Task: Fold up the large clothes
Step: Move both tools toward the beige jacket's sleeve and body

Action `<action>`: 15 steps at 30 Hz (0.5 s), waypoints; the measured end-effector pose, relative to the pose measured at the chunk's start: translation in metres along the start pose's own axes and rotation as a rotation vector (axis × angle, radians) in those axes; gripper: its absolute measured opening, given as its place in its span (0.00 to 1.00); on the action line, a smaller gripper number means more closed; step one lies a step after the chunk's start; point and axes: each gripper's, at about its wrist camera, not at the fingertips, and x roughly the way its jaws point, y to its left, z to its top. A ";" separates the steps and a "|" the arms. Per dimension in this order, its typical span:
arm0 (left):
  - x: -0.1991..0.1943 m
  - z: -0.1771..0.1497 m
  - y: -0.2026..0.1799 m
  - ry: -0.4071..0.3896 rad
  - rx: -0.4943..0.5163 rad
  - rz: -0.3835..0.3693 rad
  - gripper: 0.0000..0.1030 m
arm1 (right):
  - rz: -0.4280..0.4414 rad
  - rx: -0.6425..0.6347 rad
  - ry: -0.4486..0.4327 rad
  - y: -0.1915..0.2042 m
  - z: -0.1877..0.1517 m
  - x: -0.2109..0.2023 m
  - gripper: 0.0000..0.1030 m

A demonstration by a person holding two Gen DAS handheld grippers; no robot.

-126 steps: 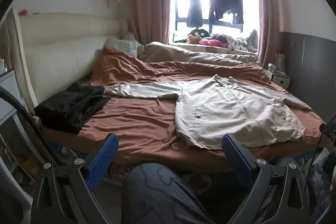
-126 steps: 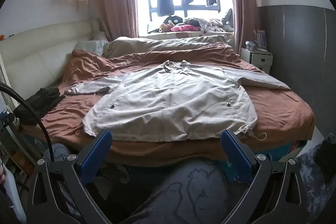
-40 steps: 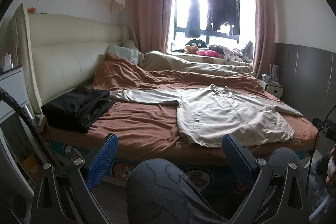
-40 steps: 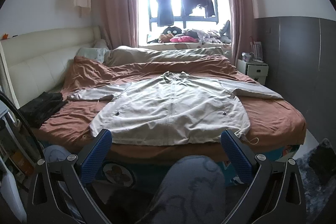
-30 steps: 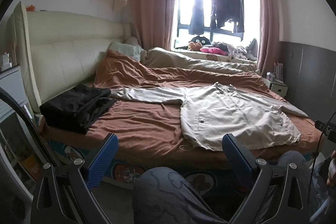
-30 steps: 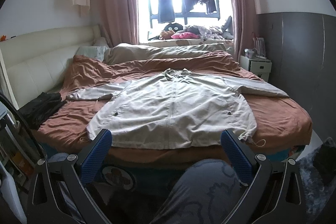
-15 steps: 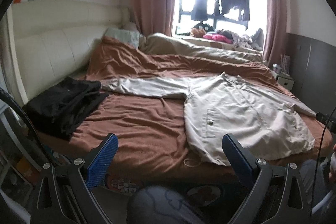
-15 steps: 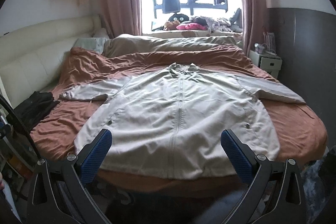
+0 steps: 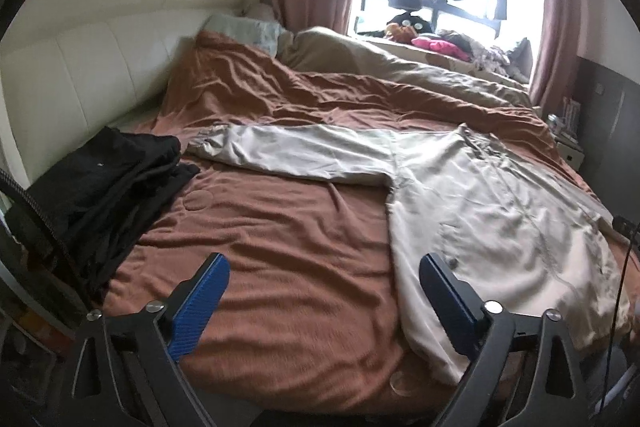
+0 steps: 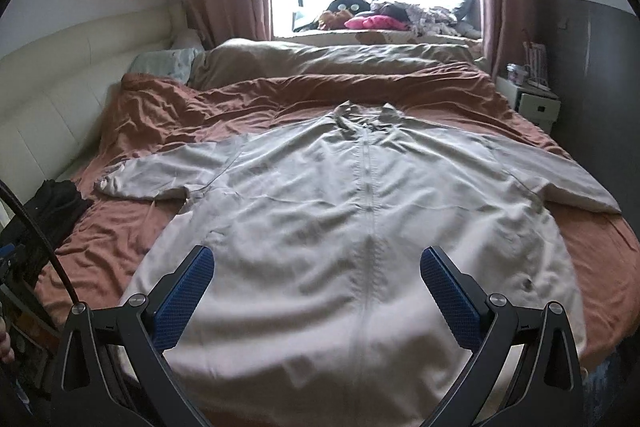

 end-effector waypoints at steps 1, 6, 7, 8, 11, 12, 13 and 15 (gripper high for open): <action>0.010 0.007 0.004 0.012 -0.011 0.002 0.88 | 0.006 0.000 0.005 0.000 0.005 0.007 1.00; 0.055 0.039 0.026 0.044 -0.052 0.013 0.83 | 0.030 -0.002 0.044 0.004 0.032 0.046 1.00; 0.063 0.045 0.030 0.048 -0.060 0.013 0.82 | 0.033 -0.004 0.050 0.005 0.036 0.054 1.00; 0.071 0.051 0.034 0.054 -0.069 0.010 0.81 | 0.036 -0.006 0.059 0.007 0.041 0.062 1.00; 0.100 0.070 0.047 0.081 -0.104 0.007 0.72 | 0.041 -0.018 0.082 0.011 0.057 0.090 0.97; 0.109 0.075 0.051 0.088 -0.116 0.002 0.70 | 0.043 -0.020 0.092 0.013 0.062 0.099 0.95; 0.121 0.082 0.056 0.097 -0.131 -0.001 0.69 | 0.046 -0.019 0.102 0.015 0.067 0.108 0.94; 0.143 0.091 0.065 0.117 -0.154 0.002 0.64 | 0.055 -0.017 0.120 0.018 0.076 0.126 0.92</action>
